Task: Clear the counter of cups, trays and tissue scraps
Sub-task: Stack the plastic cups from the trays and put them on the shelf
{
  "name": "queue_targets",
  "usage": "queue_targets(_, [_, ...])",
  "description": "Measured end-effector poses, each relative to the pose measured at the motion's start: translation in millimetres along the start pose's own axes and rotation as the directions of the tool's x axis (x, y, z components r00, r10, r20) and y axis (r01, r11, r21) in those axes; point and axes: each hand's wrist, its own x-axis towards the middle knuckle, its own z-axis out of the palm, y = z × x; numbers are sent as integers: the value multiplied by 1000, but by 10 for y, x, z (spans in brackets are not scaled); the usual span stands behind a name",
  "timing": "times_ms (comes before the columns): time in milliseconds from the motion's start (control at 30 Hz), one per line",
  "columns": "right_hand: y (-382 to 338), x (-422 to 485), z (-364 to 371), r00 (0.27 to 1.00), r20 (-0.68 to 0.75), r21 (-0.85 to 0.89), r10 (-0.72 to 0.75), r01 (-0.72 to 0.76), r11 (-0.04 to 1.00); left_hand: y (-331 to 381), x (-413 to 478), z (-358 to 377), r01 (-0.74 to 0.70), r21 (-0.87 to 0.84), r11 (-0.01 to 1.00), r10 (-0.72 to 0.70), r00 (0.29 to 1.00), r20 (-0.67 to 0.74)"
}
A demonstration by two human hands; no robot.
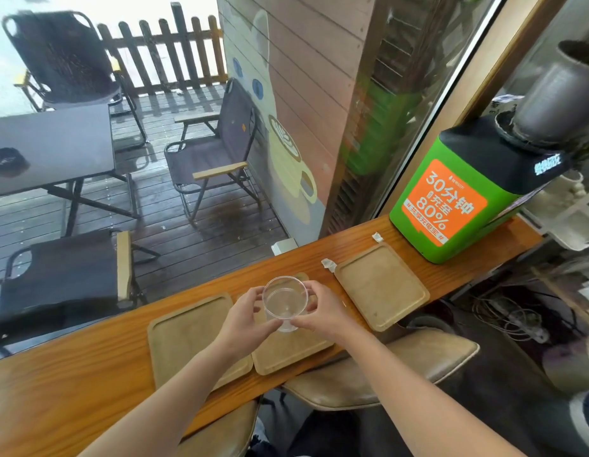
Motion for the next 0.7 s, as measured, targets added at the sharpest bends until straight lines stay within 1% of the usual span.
queue_targets(100, [48,22,33,1000,-12,-67,7,-8,998,-74,32,53,18,38,999,-18,1000,3])
queue_targets(367, [213,64,96,999,11,-119,37,-35,992,-192,55,164,19,71,997,-23,999,46])
queue_targets(467, [253,90,102,999,13,-106,38,-37,994,-203,66,186,3,74,997,-7,999,48])
queue_targets(600, [277,115,110,999,26,-65,28,-26,998,-192,76,200,-6,64,998,5,1000,16])
queue_targets(700, [281,131,105,998,44,-37,36,-34,999,-199,79,215,9,43,999,-9,1000,-7])
